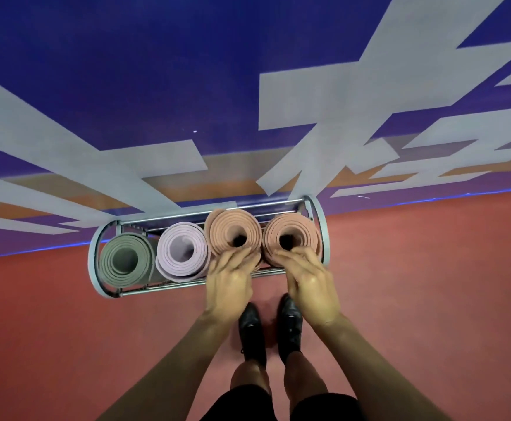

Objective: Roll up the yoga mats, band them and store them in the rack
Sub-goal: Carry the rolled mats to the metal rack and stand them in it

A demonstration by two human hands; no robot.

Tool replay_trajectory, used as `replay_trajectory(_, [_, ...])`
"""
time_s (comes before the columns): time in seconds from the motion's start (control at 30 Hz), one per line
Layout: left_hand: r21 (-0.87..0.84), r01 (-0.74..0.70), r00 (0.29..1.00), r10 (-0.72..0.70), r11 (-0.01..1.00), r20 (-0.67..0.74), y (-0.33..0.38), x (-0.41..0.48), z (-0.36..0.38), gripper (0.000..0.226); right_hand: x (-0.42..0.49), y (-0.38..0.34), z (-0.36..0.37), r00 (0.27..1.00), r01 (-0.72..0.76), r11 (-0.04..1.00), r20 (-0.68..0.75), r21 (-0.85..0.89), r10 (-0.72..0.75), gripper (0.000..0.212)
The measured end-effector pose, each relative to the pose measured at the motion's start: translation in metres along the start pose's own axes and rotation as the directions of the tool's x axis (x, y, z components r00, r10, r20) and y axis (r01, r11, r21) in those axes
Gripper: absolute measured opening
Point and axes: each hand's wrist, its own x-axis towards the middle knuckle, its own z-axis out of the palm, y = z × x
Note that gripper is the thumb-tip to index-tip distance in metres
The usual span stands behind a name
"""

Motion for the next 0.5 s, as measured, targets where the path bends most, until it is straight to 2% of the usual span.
replay_trajectory(0.1, [0.030, 0.089, 0.990, -0.091, 0.996, 0.105, 0.001, -0.006, 0.014, 0.053, 0.003, -0.001, 0.011, 0.993, -0.062, 0.998, 0.103, -0.003, 0.062, 0.034])
replay_trajectory(0.17, [0.060, 0.107, 0.984, -0.114, 0.992, 0.136, 0.001, -0.009, 0.016, 0.064, 0.005, -0.001, 0.014, 0.981, -0.090, 0.996, 0.171, -0.025, 0.093, 0.041])
replay_trajectory(0.23, [0.050, 0.101, 0.986, -0.107, 0.994, 0.129, 0.001, -0.007, 0.014, 0.063, 0.008, 0.002, 0.015, 0.967, -0.114, 0.991, 0.222, -0.066, 0.126, 0.051])
replay_trajectory(0.5, [0.040, 0.086, 0.986, -0.091, 0.995, 0.138, 0.013, 0.019, 0.018, 0.061, 0.012, 0.017, 0.030, 0.943, -0.143, 0.976, 0.276, -0.166, 0.185, 0.063])
